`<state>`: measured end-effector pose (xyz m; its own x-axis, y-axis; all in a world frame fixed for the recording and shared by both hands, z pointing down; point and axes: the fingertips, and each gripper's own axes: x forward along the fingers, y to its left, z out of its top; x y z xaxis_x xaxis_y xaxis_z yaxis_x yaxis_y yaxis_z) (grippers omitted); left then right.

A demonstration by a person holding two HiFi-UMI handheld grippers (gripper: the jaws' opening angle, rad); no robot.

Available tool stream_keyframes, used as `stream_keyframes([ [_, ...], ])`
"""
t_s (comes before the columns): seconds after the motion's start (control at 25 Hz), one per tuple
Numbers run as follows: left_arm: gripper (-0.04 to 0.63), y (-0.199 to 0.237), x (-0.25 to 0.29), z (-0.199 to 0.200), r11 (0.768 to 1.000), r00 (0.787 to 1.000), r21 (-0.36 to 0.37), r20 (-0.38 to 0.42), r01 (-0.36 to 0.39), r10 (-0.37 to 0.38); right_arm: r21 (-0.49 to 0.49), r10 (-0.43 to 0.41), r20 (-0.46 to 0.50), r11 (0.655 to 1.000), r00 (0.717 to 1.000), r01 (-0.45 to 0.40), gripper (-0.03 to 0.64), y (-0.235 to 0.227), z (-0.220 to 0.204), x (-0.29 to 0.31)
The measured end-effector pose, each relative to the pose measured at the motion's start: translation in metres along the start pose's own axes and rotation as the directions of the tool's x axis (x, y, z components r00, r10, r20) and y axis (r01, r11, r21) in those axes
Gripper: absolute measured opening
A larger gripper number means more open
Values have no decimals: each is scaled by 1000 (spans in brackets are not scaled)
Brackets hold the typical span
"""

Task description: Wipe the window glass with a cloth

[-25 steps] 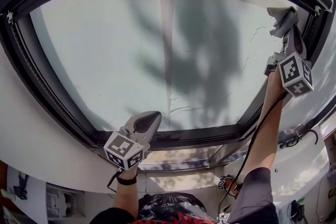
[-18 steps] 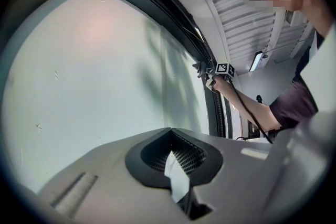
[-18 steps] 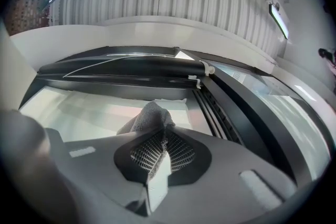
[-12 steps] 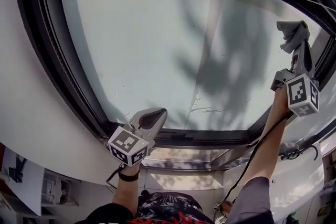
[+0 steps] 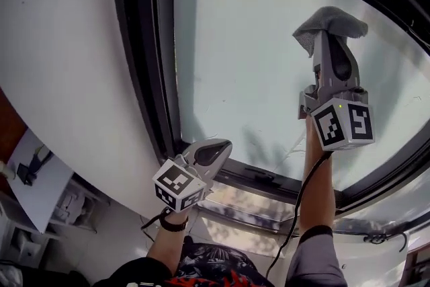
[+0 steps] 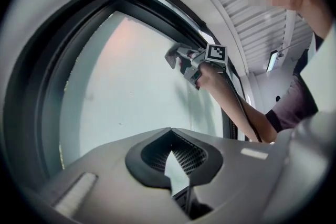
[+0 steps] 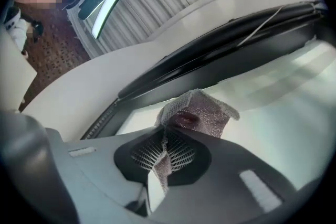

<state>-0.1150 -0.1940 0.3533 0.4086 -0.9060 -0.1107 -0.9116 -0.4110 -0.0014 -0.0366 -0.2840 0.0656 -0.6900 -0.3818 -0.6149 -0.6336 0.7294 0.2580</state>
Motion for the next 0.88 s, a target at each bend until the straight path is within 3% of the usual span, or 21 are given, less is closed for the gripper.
stream_keyframes([
  [0.16, -6, 23, -42, 2, 996, 996, 17, 4, -84, 84, 89, 116, 19, 989, 993, -117, 15, 82, -16, 52],
  [0.32, -6, 57, -93, 11, 975, 975, 18, 23, -219, 219, 118, 252, -5, 961, 968, -250, 15, 167, -39, 108],
  [0.44, -6, 73, -119, 16, 960, 960, 24, 32, -279, 278, 116, 287, -46, 953, 957, -280, 15, 205, -60, 139],
  [0.64, -6, 86, -136, 22, 949, 949, 31, 47, -314, 313, 66, 272, -73, 961, 960, -267, 15, 214, -72, 148],
  [0.88, -6, 75, -108, 20, 972, 972, 36, 38, -231, 230, -39, 227, -56, 973, 972, -229, 15, 184, -55, 118],
])
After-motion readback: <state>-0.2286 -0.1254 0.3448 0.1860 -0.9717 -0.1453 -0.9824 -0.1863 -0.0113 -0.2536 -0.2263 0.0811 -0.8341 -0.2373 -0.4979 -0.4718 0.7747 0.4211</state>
